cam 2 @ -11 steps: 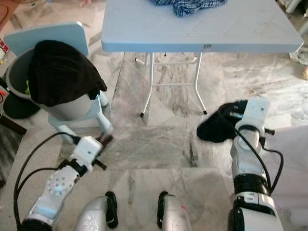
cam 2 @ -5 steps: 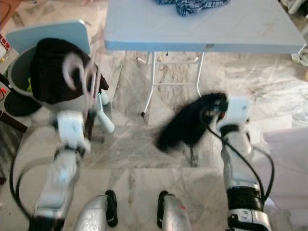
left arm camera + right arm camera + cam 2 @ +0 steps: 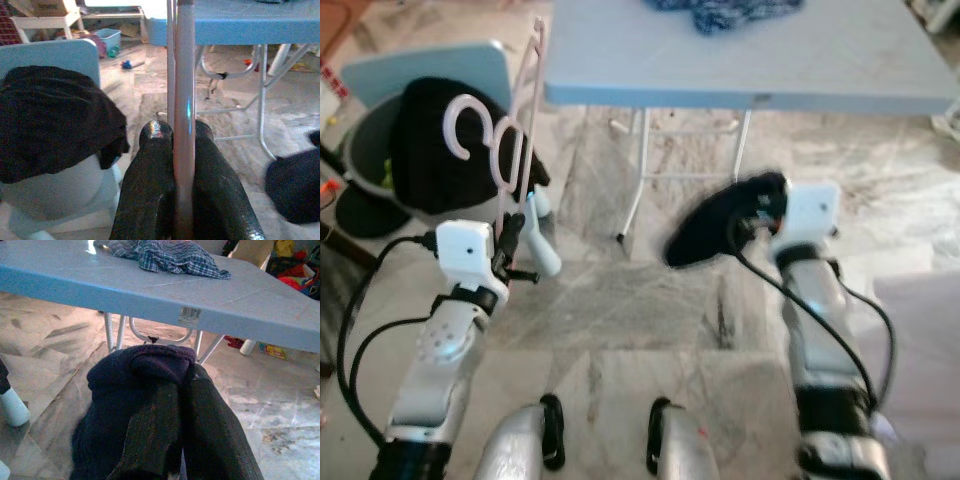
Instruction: Hang hanger
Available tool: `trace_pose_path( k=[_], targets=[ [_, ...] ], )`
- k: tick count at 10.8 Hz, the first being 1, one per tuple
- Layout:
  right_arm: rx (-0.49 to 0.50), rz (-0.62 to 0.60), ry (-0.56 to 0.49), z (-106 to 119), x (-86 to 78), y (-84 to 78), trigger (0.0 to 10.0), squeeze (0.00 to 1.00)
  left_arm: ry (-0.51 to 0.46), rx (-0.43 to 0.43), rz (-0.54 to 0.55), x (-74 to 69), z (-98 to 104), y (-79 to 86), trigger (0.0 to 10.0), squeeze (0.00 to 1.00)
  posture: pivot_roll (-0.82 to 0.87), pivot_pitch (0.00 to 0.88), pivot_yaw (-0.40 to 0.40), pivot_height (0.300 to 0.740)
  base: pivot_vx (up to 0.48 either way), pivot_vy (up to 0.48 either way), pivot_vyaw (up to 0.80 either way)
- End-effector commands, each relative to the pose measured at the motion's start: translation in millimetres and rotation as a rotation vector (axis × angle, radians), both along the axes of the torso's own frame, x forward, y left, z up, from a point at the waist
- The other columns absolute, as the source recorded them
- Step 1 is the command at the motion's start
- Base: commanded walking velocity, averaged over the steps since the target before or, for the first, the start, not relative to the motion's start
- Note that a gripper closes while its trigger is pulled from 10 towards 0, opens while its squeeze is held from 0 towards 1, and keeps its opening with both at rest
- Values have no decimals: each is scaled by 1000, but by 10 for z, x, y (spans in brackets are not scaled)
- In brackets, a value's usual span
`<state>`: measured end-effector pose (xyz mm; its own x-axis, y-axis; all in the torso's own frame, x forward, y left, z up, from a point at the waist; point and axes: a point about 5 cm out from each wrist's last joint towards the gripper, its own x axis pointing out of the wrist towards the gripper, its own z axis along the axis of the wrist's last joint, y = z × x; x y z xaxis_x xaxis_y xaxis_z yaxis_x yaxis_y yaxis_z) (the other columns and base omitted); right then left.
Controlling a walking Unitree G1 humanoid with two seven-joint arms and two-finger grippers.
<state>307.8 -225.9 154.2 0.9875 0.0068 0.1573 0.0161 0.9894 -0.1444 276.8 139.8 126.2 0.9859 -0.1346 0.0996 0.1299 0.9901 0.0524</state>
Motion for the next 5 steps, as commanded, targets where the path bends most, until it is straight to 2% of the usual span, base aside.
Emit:
trace_pose_path(
  k=[1, 2, 3, 4, 5],
  targets=[
    [21, -3, -71, 168, -17, 31, 0, 0, -37, -1, 0, 22, 102, 5, 10000, 0, 11, 173, -21, 740, 0, 0, 0],
    [125, -35, -78, 164, -25, 121, 0, 0, -72, 2, 24, 54, 188, 17, 10000, 0, 22, 160, -32, 740, 0, 0, 0],
    [150, -80, -114, 114, -78, 206, 0, 0, -87, -6, 35, 68, 236, 16, 10000, 0, 31, 147, -19, 740, 0, 0, -625],
    [216, -113, -106, 76, -96, 208, 0, 0, -86, -2, 32, 63, 228, 13, 10000, 0, 33, 143, -15, 740, 0, 0, -800],
    [202, -86, -108, 49, -114, 241, 0, 0, -63, -26, 50, 68, 192, 16, 10000, 0, 25, 129, 5, 740, 281, 0, -800]
  ],
)
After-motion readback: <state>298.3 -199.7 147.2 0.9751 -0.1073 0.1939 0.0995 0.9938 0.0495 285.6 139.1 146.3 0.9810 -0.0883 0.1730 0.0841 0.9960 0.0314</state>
